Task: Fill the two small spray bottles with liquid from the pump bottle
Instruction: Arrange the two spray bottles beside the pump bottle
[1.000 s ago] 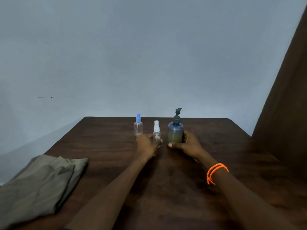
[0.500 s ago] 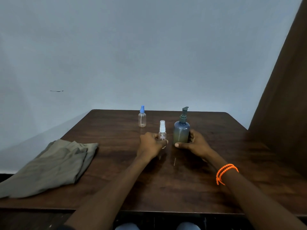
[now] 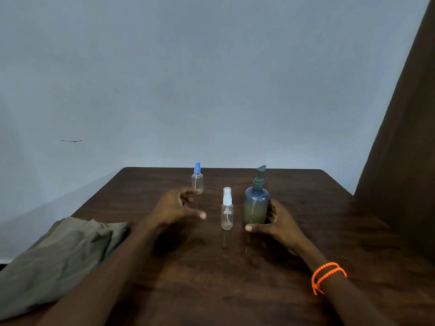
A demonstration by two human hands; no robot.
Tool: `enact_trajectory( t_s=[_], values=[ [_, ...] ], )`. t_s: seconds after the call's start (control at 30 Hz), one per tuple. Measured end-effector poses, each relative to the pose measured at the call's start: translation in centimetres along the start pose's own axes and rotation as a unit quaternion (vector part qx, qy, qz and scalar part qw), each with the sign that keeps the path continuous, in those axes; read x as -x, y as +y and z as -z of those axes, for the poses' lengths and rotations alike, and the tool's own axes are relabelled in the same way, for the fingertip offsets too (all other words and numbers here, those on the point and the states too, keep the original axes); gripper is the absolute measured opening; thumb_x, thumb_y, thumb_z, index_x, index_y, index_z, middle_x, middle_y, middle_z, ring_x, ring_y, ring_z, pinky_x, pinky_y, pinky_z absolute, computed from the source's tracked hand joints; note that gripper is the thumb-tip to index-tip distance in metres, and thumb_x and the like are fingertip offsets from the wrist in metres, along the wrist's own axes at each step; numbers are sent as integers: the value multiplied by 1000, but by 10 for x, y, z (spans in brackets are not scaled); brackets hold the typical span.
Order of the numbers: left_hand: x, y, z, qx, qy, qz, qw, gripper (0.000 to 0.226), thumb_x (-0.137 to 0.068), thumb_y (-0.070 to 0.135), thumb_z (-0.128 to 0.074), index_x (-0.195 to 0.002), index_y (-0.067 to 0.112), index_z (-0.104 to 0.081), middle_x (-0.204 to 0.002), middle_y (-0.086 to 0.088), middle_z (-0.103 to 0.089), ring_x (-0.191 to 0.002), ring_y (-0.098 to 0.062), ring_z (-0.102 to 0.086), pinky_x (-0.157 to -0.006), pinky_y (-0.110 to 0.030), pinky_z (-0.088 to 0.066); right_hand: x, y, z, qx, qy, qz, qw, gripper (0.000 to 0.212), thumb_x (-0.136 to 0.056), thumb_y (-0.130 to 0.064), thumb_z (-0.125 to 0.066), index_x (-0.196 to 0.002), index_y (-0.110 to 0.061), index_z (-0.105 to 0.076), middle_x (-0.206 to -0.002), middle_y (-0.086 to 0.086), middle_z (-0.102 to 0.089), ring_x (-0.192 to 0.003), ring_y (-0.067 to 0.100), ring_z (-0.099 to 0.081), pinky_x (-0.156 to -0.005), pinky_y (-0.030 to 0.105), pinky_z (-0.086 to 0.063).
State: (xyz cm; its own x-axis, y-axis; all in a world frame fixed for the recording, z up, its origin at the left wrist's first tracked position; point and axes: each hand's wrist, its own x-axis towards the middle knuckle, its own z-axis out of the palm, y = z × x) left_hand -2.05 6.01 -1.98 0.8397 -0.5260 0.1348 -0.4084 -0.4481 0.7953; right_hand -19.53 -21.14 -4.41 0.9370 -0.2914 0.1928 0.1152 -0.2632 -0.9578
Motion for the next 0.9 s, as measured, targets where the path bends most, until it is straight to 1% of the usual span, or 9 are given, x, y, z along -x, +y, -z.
enact_trajectory(
  t_s=[0.07, 0.13, 0.23, 0.3, 0.4, 0.6, 0.67, 0.77, 0.9],
  values=[
    [-24, -13, 8, 8, 106, 21, 994, 79, -55, 46, -97, -123, 21, -66, -107, 2, -67, -96, -15, -66, -71, -20, -49, 0, -1, 0, -1, 1, 0, 1000, 93, -53, -18, -99, -133, -27, -54, -125, -6, -67, -113, 11, -66, -92, 34, -57],
    [-45, -20, 8, 25, 157, 34, 987, 84, -61, 46, -95, -131, 14, -62, -117, -4, -67, -103, -17, -65, -80, -24, -52, 0, 0, 0, -6, 5, 1, 1000, 92, -54, -16, -99, -134, -27, -53, -125, -6, -67, -113, 10, -66, -92, 32, -57],
    [-65, -24, -2, 68, 116, 43, 990, 99, -65, 40, -95, -149, 16, -48, -140, -6, -59, -119, -19, -60, -99, -33, -52, -1, 0, 1, -6, 14, -5, 1000, 97, -53, -21, -99, -138, -27, -51, -127, -8, -66, -114, 9, -65, -94, 32, -56],
    [-74, -26, -8, 84, 84, 32, 992, 104, -63, 35, -96, -152, 18, -45, -143, -3, -58, -125, -21, -59, -105, -38, -51, -3, 0, 1, -3, 16, -9, 1000, 98, -53, -25, -99, -138, -27, -51, -128, -7, -65, -114, 9, -65, -96, 34, -55],
    [-84, -27, -18, 96, 72, 17, 993, 101, -64, 28, -96, -151, 19, -46, -144, -4, -59, -129, -23, -59, -109, -44, -50, -3, 2, 2, -4, 15, -12, 1000, 98, -51, -27, -99, -137, -26, -52, -129, -7, -66, -115, 10, -65, -97, 35, -55],
    [-93, -17, -20, 112, 93, 18, 989, 92, -77, 16, -88, -155, 15, -39, -153, -3, -50, -139, -25, -49, -110, -36, -43, -1, -3, 2, 2, 15, -14, 1000, 93, -52, -30, -98, -133, -29, -53, -127, -9, -65, -115, 8, -64, -96, 32, -55],
    [-97, -16, -18, 123, 80, 20, 989, 79, -80, 10, -85, -149, 13, -48, -147, -5, -56, -133, -25, -55, -107, -37, -47, 0, -2, 1, 2, 17, -11, 1000, 87, -53, -27, -98, -129, -30, -55, -125, -8, -67, -112, 7, -66, -92, 29, -56],
    [-99, -20, -17, 114, 87, 2, 990, 47, -81, 3, -83, -124, 8, -66, -120, -10, -74, -110, -26, -70, -99, -42, -57, 1, -1, 1, 3, 21, -8, 1000, 83, -53, -26, -98, -126, -28, -58, -122, -6, -70, -110, 9, -68, -93, 33, -57],
    [-77, -19, -19, 82, 76, -22, 994, 37, -82, 7, -83, -115, 15, -70, -107, 1, -77, -101, -16, -73, -97, -40, -58, -1, -1, 2, 10, 23, -8, 1000, 82, -54, -24, -99, -126, -23, -60, -120, -5, -71, -109, 13, -69, -94, 40, -56]
  ],
)
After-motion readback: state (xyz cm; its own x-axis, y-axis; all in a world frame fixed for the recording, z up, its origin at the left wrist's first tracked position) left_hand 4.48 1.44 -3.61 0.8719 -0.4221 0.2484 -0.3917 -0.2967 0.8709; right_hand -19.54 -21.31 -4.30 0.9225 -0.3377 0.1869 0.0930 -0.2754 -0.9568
